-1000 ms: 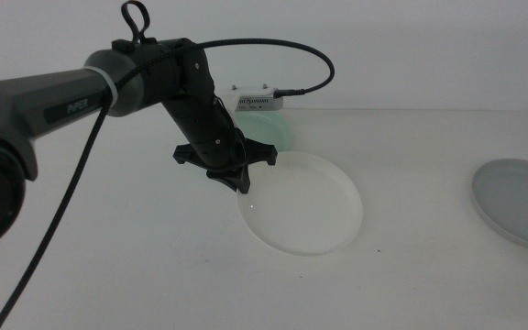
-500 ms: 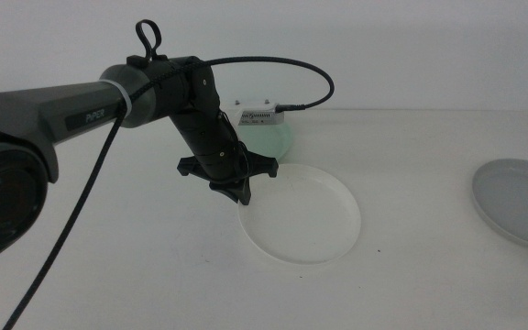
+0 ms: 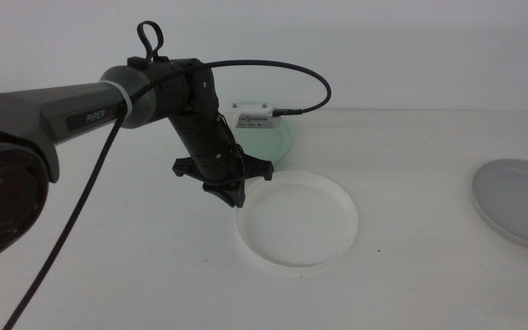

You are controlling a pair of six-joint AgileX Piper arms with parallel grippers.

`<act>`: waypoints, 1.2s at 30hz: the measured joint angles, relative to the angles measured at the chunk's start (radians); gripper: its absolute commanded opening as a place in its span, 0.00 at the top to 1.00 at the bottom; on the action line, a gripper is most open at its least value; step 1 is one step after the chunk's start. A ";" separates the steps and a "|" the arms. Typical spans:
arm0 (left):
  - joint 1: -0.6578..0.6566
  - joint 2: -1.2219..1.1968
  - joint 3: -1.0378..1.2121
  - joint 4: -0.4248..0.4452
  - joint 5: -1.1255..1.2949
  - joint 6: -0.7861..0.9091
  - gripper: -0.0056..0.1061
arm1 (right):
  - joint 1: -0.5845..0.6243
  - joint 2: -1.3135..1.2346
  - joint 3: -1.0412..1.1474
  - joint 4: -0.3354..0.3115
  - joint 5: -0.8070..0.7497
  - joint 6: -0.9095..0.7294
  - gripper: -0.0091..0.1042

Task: Stack the three bowls on top of each other.

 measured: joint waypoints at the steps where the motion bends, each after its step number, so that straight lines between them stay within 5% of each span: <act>1: 0.002 0.000 0.000 0.006 0.002 0.000 0.85 | 0.000 0.000 0.000 0.000 0.000 0.000 0.10; 10: 0.012 0.000 0.000 0.005 0.025 0.000 0.69 | 0.000 0.000 0.000 0.000 0.000 0.000 0.10; 20: 0.043 -0.108 0.000 0.014 0.104 0.021 0.11 | 0.000 0.000 0.000 0.000 0.000 0.000 0.10; 36: 0.054 -0.367 -0.004 0.110 0.081 0.023 0.11 | 0.000 0.000 0.000 0.000 0.000 0.000 0.10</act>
